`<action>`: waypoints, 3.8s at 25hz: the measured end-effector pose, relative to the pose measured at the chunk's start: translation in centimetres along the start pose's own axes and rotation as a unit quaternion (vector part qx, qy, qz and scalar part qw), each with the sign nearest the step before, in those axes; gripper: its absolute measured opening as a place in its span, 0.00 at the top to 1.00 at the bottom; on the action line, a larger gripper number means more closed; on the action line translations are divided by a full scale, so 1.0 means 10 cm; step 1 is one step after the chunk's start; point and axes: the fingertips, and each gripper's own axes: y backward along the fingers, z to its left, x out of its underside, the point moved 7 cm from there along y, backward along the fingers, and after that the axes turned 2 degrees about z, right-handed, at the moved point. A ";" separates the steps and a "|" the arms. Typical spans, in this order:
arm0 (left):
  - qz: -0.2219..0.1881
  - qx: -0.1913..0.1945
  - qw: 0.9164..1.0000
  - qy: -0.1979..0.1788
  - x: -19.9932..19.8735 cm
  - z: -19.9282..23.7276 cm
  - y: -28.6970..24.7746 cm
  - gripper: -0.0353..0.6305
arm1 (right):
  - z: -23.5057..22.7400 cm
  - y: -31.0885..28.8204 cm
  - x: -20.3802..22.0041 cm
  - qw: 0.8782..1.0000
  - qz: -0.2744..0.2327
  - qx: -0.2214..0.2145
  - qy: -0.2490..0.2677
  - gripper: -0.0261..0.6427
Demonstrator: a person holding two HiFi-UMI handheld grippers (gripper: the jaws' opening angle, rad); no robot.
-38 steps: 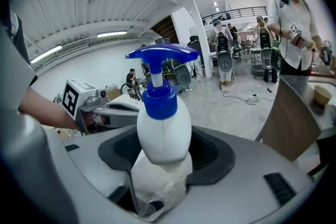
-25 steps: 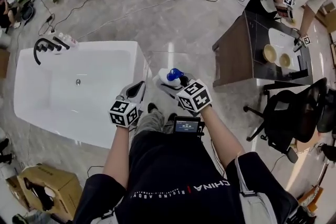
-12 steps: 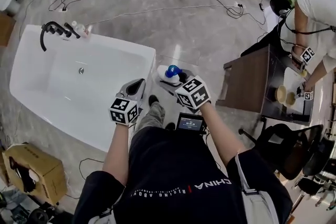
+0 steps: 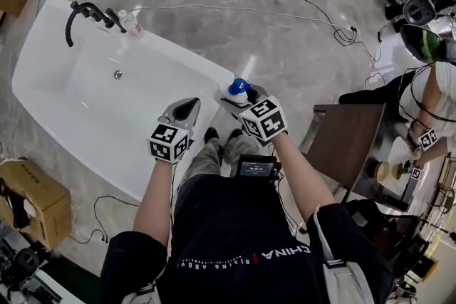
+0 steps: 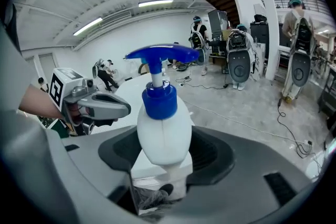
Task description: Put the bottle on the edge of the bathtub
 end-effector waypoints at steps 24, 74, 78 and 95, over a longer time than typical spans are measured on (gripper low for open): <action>0.004 -0.081 0.992 0.097 0.41 1.26 -0.99 0.93 | -0.86 -2.23 -0.26 0.995 0.042 -0.020 0.088 0.56; -0.020 -0.044 0.998 0.041 -0.18 0.52 -0.26 0.93 | -0.43 -0.43 -0.51 1.000 -0.014 0.006 -0.005 0.94; -0.021 -0.041 0.998 0.031 -0.23 0.50 -0.14 0.93 | -0.26 -0.32 -0.62 1.000 -0.020 0.011 0.013 0.95; -0.025 -0.032 0.999 0.002 -0.39 0.34 -0.03 0.93 | -0.17 -0.12 -0.82 0.998 -0.037 0.020 0.039 0.95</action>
